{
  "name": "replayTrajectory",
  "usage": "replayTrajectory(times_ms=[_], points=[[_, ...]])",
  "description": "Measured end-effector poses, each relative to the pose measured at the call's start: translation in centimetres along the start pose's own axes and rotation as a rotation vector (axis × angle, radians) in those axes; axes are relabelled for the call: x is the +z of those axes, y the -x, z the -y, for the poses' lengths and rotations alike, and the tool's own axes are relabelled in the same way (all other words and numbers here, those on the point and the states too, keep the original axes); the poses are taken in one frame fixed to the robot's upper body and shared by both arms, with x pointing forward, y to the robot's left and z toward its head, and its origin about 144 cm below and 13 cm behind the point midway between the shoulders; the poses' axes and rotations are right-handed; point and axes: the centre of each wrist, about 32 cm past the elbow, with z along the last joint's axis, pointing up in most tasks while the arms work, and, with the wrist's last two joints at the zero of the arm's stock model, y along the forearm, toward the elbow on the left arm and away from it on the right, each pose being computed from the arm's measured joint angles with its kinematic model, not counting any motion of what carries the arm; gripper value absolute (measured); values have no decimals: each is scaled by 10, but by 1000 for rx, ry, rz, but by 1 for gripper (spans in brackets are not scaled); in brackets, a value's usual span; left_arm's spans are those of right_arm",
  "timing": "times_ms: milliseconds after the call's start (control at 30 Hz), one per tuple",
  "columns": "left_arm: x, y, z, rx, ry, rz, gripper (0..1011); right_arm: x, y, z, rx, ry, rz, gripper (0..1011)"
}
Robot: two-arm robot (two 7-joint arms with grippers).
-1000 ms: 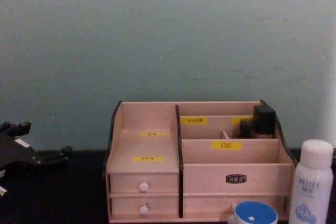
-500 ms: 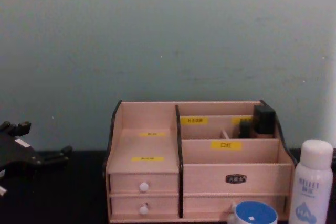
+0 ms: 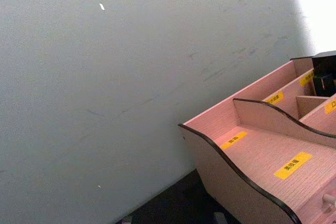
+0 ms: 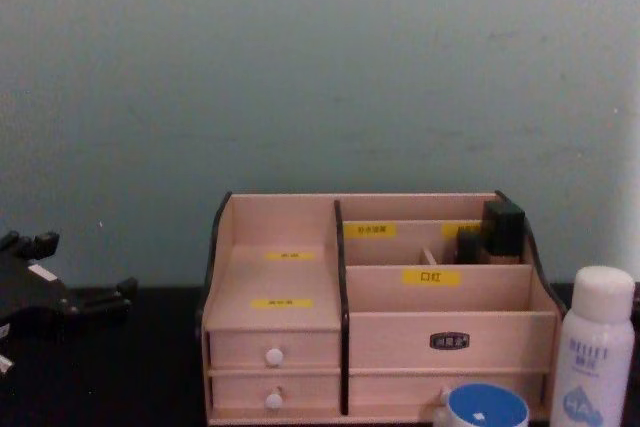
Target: Pick up the facial cleanser and watermelon frost from the table and place them into the tiered storage box.
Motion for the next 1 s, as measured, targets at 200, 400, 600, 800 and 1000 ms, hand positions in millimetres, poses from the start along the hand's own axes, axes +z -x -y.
replayTrajectory(times_ms=[200, 400, 600, 800, 1000], points=[[0, 0, 0, 0, 0, 0, 1001, 0, 0, 0, 0, 0, 0, 1000], [0, 0, 0, 0, 0, 0, 1001, 0, 0, 0, 0, 0, 0, 1000], [0, 0, 0, 0, 0, 0, 1001, 0, -1, 1, 0, -2, -3, 1000], [0, 0, 0, 0, 0, 0, 1001, -2, -3, 10, 11, -1, -20, 1000], [0, 0, 0, 0, 0, 0, 1001, -1, -5, 30, 26, 16, -38, 1000]])
